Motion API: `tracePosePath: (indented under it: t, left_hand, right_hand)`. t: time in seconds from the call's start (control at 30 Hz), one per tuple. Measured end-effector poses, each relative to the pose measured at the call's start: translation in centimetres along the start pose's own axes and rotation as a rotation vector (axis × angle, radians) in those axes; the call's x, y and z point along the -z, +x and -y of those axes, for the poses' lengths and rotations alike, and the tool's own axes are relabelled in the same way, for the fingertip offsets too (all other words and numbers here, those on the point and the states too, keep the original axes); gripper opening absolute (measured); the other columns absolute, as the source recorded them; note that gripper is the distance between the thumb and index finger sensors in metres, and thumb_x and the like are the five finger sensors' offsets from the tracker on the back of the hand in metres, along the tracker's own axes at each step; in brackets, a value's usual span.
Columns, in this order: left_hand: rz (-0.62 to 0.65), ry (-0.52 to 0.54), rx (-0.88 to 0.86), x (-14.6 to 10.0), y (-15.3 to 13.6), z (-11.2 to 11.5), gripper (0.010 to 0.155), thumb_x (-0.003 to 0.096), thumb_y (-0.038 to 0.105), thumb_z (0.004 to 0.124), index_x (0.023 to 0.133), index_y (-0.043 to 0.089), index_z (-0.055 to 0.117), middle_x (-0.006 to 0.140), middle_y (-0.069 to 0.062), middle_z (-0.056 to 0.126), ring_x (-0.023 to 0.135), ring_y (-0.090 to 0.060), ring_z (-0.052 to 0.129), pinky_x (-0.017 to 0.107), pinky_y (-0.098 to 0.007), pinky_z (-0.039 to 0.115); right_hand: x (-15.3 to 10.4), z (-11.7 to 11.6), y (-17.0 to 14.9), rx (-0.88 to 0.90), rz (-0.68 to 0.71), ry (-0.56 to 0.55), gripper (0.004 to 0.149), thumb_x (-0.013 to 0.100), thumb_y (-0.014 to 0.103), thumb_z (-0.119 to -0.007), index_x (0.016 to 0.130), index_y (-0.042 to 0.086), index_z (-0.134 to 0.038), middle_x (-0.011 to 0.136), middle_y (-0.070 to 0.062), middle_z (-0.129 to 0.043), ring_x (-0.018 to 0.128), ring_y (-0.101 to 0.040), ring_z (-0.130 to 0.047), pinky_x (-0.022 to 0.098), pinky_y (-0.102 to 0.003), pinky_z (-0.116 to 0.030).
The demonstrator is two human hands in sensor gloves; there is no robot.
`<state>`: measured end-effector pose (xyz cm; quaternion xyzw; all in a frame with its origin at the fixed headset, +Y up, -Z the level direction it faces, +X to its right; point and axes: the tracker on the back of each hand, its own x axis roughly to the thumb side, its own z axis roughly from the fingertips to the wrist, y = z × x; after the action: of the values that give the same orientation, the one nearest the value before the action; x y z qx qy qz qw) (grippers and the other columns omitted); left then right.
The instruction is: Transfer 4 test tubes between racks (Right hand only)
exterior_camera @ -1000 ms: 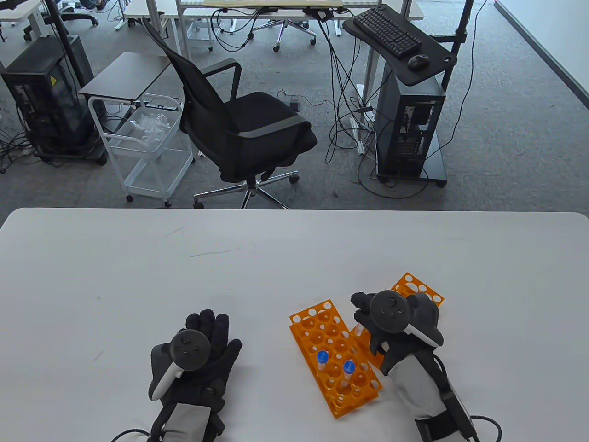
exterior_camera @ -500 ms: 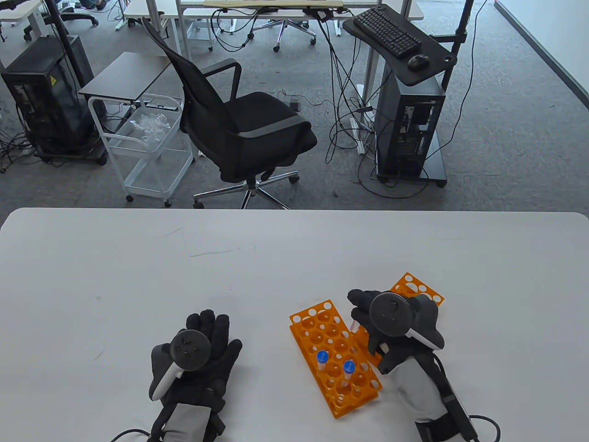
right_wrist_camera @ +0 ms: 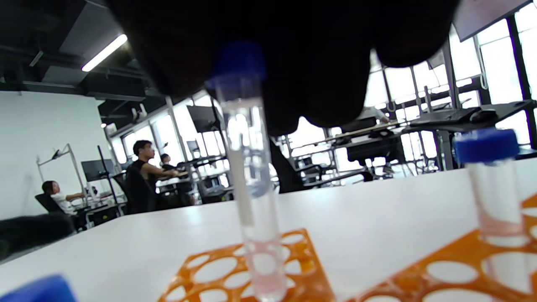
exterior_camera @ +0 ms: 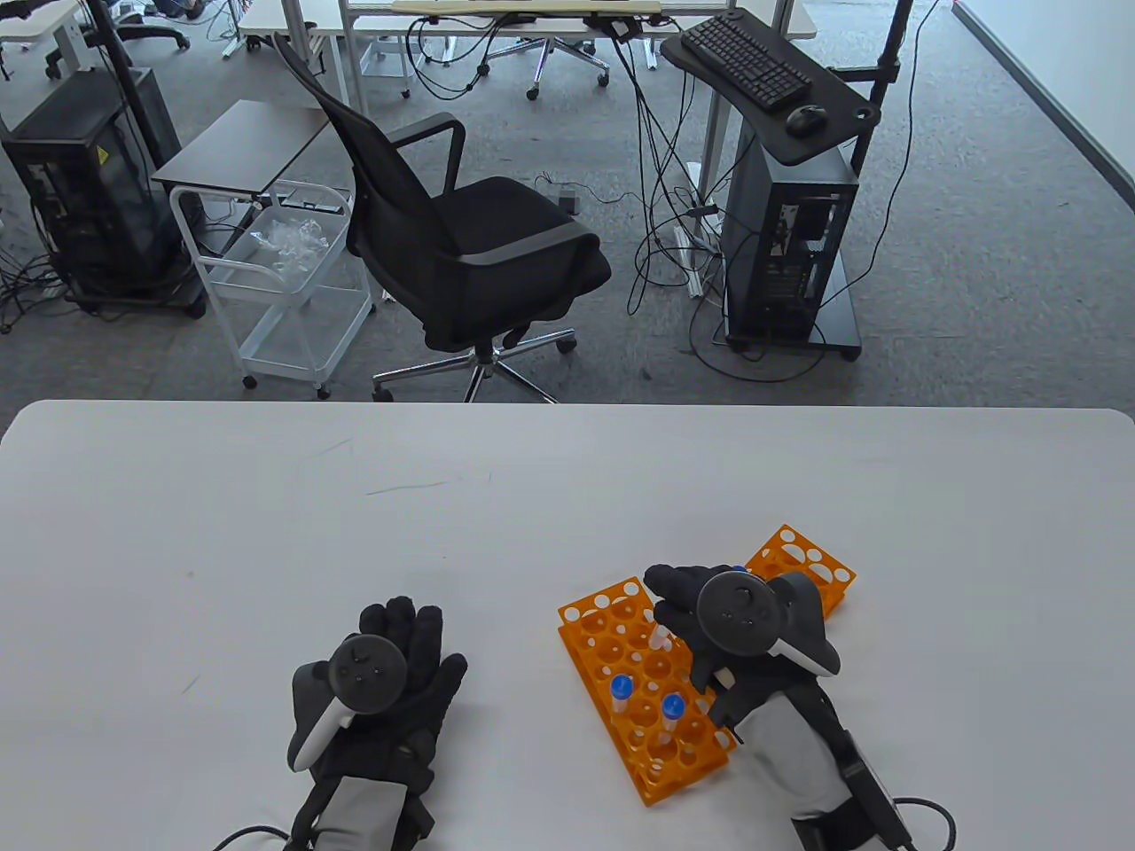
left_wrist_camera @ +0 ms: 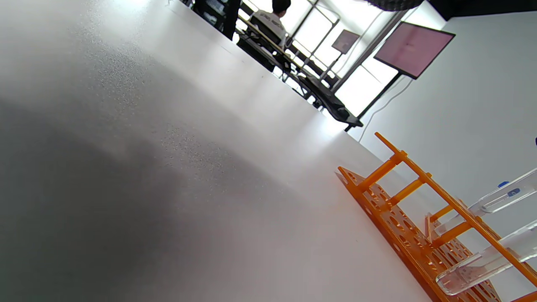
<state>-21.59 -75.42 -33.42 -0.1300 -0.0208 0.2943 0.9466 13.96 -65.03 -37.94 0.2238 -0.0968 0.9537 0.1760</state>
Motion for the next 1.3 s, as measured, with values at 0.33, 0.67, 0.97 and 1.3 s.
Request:
tracePosePath:
  t: [0.33,0.67,0.97,1.3]
  left_hand:
    - [0.0,0.0,0.0,0.0,0.0,0.0,0.068,0.0576,0.064,0.046,0.114,0.042,0.013,0.117,0.013,-0.006,0.104,-0.011,-0.022,0.076,-0.04,-0.013]
    - [0.0,-0.004,-0.003,0.0,0.0,0.1,0.068,0.0576,0.064,0.046,0.114,0.042,0.013,0.117,0.013,-0.006,0.104,-0.011,-0.022,0.076,-0.04,-0.014]
    - [0.0,-0.002,-0.005,0.0,0.0,0.0,0.068,0.0576,0.064,0.046,0.114,0.042,0.013,0.117,0.013,-0.007,0.104,-0.011,-0.022,0.076,-0.04,-0.014]
    - [0.0,-0.002,-0.005,0.0,0.0,0.0,0.068,0.0576,0.064,0.046,0.114,0.043,0.013,0.117,0.013,-0.007,0.104,-0.011,-0.022,0.076,-0.04,-0.014]
  right_hand:
    - [0.1,-0.7,0.8,0.001,0.037,0.011,0.046,0.045,0.03,-0.083,0.088,0.014,-0.084,0.081,-0.015,-0.096,0.069,-0.041,-0.091,0.056,-0.063,-0.067]
    - [0.2,-1.3,1.4,0.002,0.064,0.022,0.046,0.045,0.03,-0.083,0.089,0.014,-0.084,0.082,-0.015,-0.096,0.07,-0.042,-0.091,0.056,-0.063,-0.067]
    - [0.2,-1.7,1.8,-0.003,0.08,0.033,0.046,0.045,0.029,-0.083,0.089,0.015,-0.084,0.082,-0.015,-0.096,0.071,-0.042,-0.09,0.056,-0.063,-0.067]
    - [0.4,-2.4,1.9,-0.013,0.087,0.072,0.046,0.045,0.029,-0.083,0.089,0.015,-0.084,0.083,-0.014,-0.095,0.071,-0.042,-0.09,0.056,-0.063,-0.066]
